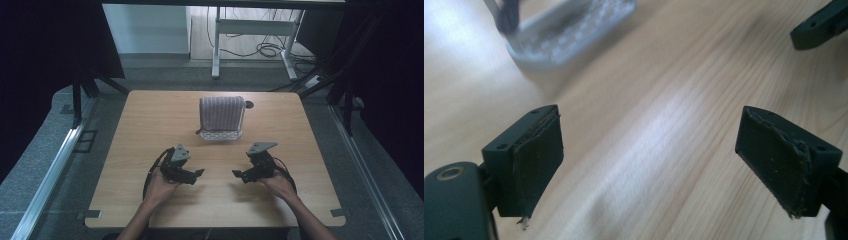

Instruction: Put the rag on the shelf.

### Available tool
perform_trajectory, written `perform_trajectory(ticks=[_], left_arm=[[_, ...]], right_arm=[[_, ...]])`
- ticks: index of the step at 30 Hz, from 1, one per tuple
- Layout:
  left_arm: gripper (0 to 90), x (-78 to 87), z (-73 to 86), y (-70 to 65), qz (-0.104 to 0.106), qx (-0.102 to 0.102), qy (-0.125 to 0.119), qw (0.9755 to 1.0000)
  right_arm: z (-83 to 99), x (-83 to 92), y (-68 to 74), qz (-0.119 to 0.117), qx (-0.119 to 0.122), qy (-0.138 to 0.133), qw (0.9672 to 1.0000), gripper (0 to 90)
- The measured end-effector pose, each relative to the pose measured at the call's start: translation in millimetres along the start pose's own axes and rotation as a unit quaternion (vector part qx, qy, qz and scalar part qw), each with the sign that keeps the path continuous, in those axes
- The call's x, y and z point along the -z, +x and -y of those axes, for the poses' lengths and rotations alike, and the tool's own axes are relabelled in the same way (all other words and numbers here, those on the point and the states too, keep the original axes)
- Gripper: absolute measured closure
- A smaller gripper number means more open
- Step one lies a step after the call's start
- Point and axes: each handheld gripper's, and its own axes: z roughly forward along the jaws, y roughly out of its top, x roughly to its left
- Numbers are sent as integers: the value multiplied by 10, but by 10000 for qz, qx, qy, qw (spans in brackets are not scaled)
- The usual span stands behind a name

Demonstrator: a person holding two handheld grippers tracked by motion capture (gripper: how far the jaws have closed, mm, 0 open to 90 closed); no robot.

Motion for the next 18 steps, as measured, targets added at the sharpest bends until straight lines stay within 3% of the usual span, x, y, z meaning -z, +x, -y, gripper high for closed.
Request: perform_trajectory(ticks=[6, 8, 11, 18], left_arm=[[117, -149, 172, -1, 73, 117, 201, 9997], [116, -240, 224, -4, 83, 135, 491, 9987], [115, -271, 209, 0, 78, 122, 637, 9979], [98, -276, 210, 3, 17, 188, 641, 9978]], right_arm=[[137, -137, -12, 72, 26, 251, 9997, 28], [193, -201, -23, 132, 58, 319, 9994, 15], [246, -245, -42, 168, 109, 233, 9995, 0], [249, -245, -44, 207, 61, 229, 9995, 0]])
